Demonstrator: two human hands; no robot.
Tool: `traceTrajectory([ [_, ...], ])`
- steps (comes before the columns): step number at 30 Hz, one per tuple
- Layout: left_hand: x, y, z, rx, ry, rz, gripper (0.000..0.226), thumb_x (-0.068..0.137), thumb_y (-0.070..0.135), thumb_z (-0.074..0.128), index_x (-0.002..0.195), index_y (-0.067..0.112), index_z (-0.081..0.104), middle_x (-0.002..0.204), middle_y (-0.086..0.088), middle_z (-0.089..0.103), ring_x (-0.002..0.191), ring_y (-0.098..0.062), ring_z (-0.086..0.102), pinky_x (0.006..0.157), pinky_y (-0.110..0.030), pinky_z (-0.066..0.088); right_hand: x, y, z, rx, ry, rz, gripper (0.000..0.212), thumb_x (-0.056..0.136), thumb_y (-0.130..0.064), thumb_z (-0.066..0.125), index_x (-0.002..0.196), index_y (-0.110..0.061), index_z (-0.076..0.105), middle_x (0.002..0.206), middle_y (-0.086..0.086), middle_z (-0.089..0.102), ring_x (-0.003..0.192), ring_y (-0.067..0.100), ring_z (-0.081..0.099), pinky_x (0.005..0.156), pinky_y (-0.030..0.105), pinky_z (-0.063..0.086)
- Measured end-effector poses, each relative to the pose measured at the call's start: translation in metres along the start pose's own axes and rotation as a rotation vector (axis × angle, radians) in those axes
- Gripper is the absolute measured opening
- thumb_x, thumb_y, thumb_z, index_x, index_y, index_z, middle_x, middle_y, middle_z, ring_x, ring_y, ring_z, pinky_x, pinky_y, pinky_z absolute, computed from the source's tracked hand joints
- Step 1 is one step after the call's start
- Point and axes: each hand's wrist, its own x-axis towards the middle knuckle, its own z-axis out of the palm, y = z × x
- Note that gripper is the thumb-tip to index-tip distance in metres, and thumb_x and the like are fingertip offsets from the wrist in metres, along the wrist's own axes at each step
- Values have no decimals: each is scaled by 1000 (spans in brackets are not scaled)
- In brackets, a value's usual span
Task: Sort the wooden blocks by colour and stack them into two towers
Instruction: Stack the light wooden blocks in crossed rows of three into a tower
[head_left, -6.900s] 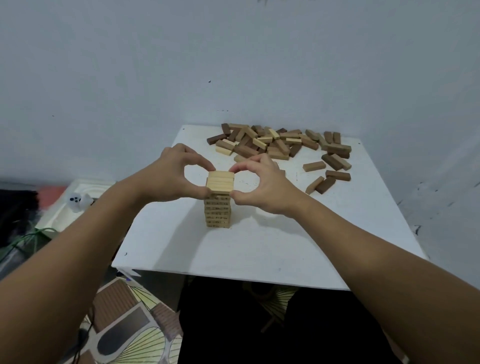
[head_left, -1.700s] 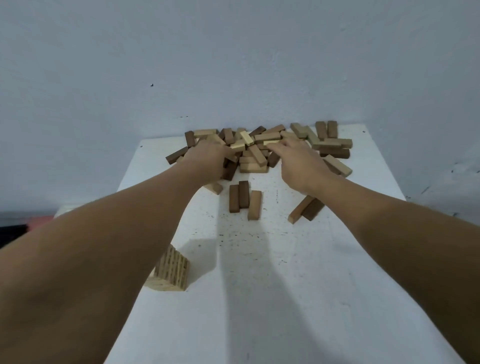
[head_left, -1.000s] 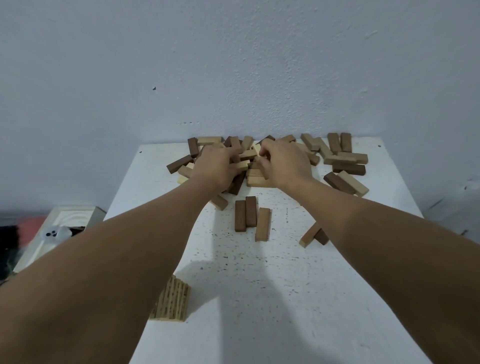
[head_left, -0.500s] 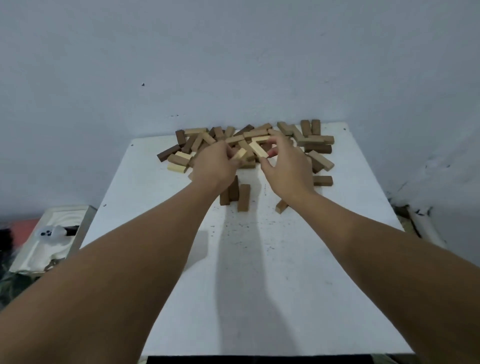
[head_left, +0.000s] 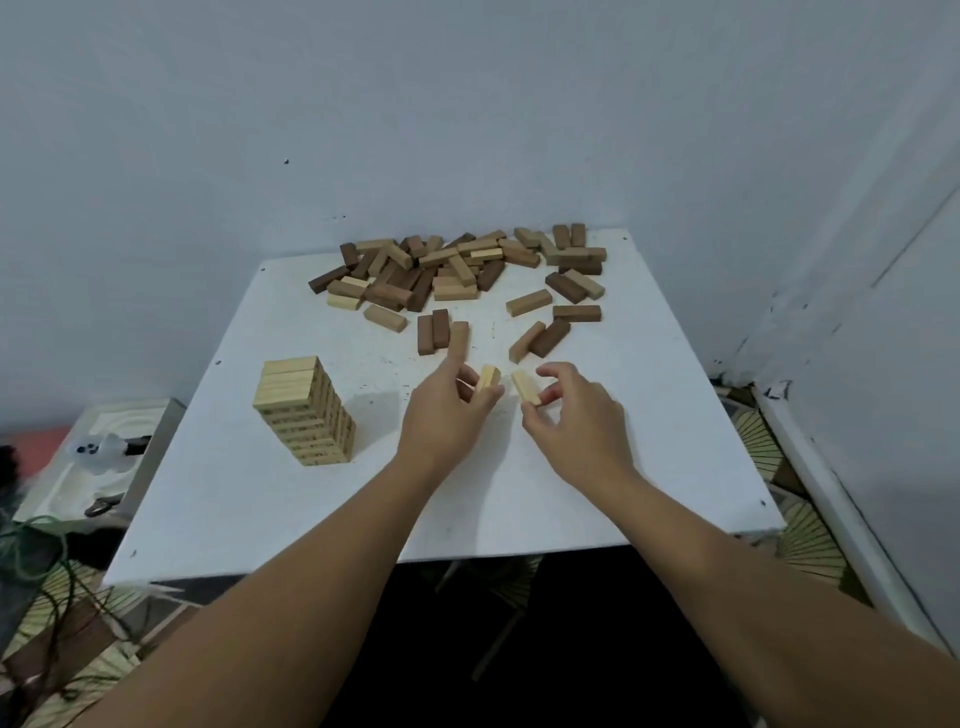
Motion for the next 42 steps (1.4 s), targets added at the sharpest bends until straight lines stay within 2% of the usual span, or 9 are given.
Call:
traceTrajectory([
  [6,-18,-23,3,12,-80,106,37,99,56,60,123,27,58,79,4,66,75,-12,63,68,-36,52,-7,11,1,-28,-124,-42,49,91,-52,66,137,-36,55,103,-20,60,98,8,52,96,38,38],
  [9,-21,-35,10,61,-1,183,30,101,52,57,115,26,63,75,6,63,72,-9,59,68,-40,52,-9,11,1,-69,-146,-49,55,91,-47,62,144,-38,50,106,-21,56,102,9,50,100,38,37],
  [14,-24,-51,19,273,230,268,29,99,46,58,105,18,65,98,2,54,93,-21,48,79,-37,43,-8,9,0,-195,-219,-54,65,93,-39,54,155,-38,37,117,-18,50,117,13,46,108,37,29],
  [23,-24,-49,16,120,80,229,22,100,43,59,115,28,62,81,11,57,81,-13,54,71,-39,49,-11,11,2,-161,-185,-93,40,87,-54,61,125,-44,61,109,-21,48,111,8,48,99,30,30],
  [26,-24,-48,15,126,83,227,22,98,40,60,115,27,61,79,10,58,79,-13,56,69,-41,50,-13,10,1,-150,-162,-108,41,83,-60,64,120,-43,60,107,-22,47,108,7,48,97,30,31],
  [29,-25,-47,14,107,74,205,25,96,39,58,117,26,61,80,11,58,81,-12,56,72,-42,51,-13,9,0,-139,-179,-107,57,80,-64,63,132,-43,53,111,-20,45,112,8,45,99,31,32],
  [32,-27,-43,8,59,12,169,42,85,47,59,122,29,62,86,13,60,86,-8,56,77,-37,51,-11,9,-2,-181,-243,-109,76,78,-69,53,149,-42,42,118,-18,41,120,10,41,105,33,28],
  [37,-12,-50,-18,-170,-258,41,61,79,24,86,135,31,61,98,4,67,82,-5,58,82,-23,48,-6,11,-5,-204,-322,-83,71,86,-62,64,151,-45,41,128,-13,38,129,12,35,109,33,22],
  [42,12,-46,-36,-191,-508,-54,81,68,23,99,139,31,62,98,3,66,80,-4,58,80,-20,49,0,10,-9,-187,-392,-65,70,87,-65,65,150,-50,40,127,-14,33,133,13,30,114,35,19],
])
